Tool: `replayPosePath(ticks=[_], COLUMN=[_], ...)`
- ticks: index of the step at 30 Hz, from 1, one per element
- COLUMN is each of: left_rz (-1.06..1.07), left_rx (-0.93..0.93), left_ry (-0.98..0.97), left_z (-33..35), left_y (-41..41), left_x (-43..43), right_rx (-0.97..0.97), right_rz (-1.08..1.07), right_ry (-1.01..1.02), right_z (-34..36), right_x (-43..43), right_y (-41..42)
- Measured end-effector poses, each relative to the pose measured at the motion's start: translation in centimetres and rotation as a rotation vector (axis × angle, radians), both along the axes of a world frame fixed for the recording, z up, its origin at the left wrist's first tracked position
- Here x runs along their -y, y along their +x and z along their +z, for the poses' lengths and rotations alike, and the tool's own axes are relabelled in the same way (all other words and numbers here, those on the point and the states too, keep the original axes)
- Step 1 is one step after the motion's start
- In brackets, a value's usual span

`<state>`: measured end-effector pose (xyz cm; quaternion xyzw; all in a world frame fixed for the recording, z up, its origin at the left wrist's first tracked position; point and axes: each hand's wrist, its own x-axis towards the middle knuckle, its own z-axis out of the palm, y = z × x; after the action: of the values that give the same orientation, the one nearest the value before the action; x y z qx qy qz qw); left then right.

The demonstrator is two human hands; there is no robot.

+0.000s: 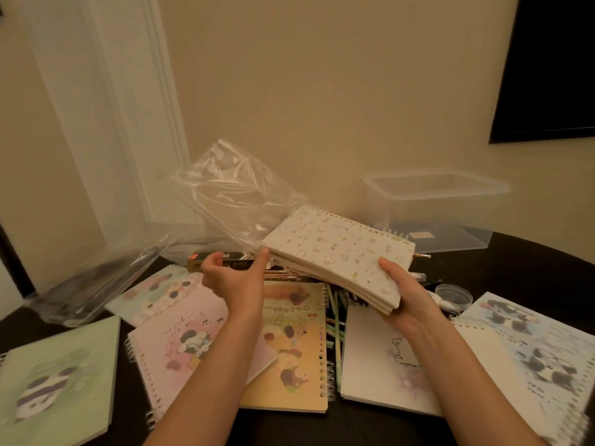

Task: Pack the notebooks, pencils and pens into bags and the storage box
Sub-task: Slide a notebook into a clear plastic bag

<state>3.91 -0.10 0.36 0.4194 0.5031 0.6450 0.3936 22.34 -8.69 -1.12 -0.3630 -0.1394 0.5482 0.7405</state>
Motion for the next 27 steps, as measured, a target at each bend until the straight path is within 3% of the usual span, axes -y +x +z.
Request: replayPosePath(ticks=[3, 5, 8, 15, 22, 27], left_rz=[-0.311, -0.517, -0.622, -0.54, -0.503, -0.53], left_rx=[0.471, 0.621, 0.591, 0.478, 0.421, 0.478], left_ry=[-0.123, -0.162, -0.146, -0.221, -0.151, -0.134], left_z=[0.7, 1.1, 2.2, 2.6, 1.8, 0.5], left_y=[0.4, 0.6, 1.2, 2.6, 1.0, 0.4], left_x=[-0.6, -1.7, -2.6, -4.3, -6.5, -7.1], right_rx=[-0.011, 0.003, 0.038, 0.105, 0.214, 0.213], right_rz=[-0.009, -0.013, -0.02, -0.121, -0.034, -0.024], right_ry=[0.023, 0.038, 0.078, 0.134, 0.153, 0.16], right_z=[0.2, 0.3, 0.7, 0.9, -0.5, -1.0], right_x=[0.2, 0.1, -0.4, -3.2, -4.6, -4.8], right_y=[-0.2, -0.3, -0.6, -1.7, -1.5, -1.6])
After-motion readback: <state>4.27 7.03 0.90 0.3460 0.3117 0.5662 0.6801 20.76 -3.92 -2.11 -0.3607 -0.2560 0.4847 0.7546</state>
